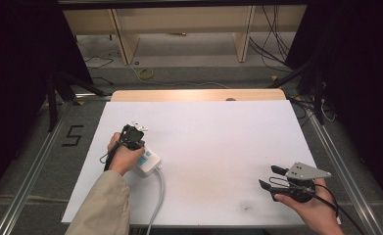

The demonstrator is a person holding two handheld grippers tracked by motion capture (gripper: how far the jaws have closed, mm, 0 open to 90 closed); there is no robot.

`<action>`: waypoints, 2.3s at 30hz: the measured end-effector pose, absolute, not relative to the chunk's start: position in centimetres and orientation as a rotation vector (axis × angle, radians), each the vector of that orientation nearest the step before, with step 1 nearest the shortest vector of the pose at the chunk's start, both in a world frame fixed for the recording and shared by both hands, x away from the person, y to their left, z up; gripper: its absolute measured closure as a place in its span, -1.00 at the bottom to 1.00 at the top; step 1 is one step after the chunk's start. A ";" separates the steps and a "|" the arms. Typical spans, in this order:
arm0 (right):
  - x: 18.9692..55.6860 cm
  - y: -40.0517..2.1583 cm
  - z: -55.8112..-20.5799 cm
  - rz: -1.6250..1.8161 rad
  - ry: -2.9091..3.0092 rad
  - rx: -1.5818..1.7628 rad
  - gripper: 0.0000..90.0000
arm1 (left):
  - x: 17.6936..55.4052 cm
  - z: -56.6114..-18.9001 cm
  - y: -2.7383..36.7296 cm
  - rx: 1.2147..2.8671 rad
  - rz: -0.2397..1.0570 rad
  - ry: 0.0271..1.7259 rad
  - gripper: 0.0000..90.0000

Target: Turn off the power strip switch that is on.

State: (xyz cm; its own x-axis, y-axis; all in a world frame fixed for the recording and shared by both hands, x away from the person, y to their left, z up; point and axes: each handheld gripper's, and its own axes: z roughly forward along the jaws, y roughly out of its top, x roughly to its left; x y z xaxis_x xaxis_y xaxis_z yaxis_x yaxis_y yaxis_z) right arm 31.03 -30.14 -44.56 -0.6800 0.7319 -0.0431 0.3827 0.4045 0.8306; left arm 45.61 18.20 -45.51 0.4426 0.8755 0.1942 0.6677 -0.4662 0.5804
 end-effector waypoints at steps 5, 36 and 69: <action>31.0 -30.1 -44.6 1.180 2.268 0.956 -0.25 | 45.7 -45.5 18.2 2.283 0.666 1.302 1.00; 31.0 -30.2 -44.5 1.189 2.257 0.958 -0.25 | 45.7 -45.5 17.9 2.312 0.694 1.281 1.00; 31.0 -30.2 -44.5 1.192 2.254 0.954 -0.25 | 45.7 -45.5 17.8 2.323 0.728 1.259 1.00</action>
State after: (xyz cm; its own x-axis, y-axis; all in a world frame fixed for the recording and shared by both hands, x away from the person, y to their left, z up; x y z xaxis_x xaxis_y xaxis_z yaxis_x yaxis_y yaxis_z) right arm 31.05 -30.20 -44.49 -0.6787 0.7332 -0.0433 0.3770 0.3983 0.8362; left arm 45.69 17.75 -45.55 0.4592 0.8515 0.2529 0.6442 -0.5153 0.5652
